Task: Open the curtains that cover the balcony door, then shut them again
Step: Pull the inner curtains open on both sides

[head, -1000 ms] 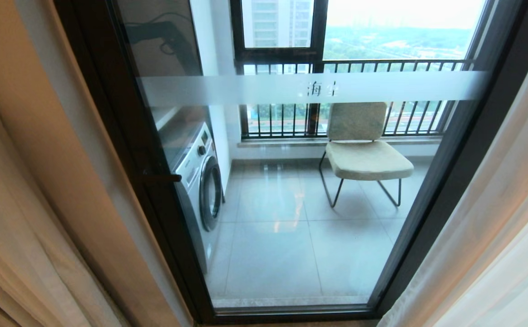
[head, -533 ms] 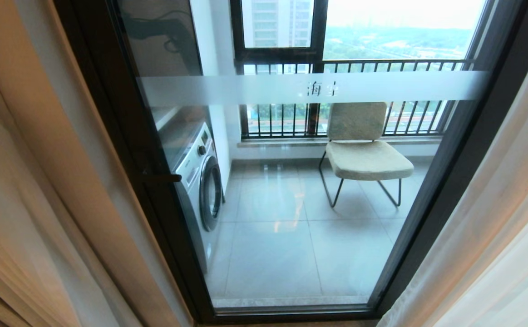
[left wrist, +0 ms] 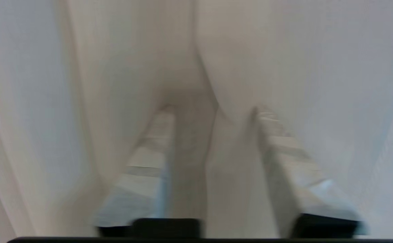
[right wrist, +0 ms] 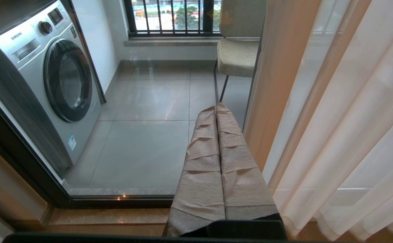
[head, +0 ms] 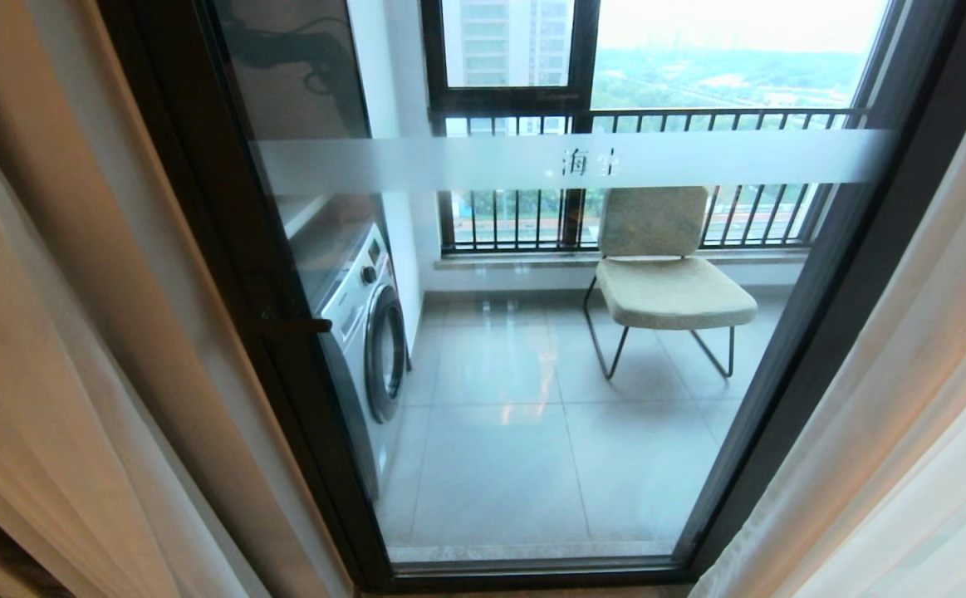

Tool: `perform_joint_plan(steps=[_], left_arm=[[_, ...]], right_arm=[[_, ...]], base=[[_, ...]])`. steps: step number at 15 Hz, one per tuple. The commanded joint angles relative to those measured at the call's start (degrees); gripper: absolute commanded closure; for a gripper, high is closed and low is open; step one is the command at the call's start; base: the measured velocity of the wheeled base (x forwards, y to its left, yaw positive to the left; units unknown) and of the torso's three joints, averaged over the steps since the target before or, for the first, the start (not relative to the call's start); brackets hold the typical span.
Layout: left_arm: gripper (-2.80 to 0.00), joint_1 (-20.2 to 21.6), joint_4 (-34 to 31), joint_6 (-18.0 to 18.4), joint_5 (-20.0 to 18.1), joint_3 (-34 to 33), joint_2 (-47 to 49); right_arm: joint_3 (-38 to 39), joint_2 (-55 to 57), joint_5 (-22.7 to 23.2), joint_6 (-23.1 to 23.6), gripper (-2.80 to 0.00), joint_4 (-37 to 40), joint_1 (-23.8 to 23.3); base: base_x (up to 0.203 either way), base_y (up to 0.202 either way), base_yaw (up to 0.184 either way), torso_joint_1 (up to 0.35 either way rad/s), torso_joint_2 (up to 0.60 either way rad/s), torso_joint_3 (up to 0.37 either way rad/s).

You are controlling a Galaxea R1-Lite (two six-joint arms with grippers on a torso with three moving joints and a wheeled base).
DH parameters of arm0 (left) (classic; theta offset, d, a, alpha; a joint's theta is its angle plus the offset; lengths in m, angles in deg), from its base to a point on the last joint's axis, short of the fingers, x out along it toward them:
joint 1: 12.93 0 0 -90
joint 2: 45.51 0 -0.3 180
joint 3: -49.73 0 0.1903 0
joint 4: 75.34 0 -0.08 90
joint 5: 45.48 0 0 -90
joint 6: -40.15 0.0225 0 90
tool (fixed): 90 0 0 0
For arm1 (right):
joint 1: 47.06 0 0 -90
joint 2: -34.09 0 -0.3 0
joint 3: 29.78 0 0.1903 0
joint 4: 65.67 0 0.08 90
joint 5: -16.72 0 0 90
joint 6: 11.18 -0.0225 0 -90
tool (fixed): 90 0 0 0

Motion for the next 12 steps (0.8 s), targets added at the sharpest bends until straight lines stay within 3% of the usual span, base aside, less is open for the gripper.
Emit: perform_joint_plan(steps=[1,6,12], left_arm=[[-2.80,0.10,0.13,-0.26,-0.13,-1.63,-2.04],[-2.80,0.10,0.13,-0.75,-0.13,-12.14,-10.78],[-2.80,0.18,0.04,-0.76,-0.05,-29.81,-25.82]], right_arm=[[0.00,0.09,0.00,0.02,0.00,0.00,-0.02],[0.00,0.09,0.00,0.02,0.00,0.00,-0.02],[0.00,0.09,0.00,0.02,0.00,0.00,-0.02]], base=[[0.000,0.000,0.000,0.000,0.00,0.000],[0.000,0.000,0.000,0.000,0.00,0.000],[0.000,0.000,0.000,0.000,0.00,0.000]])
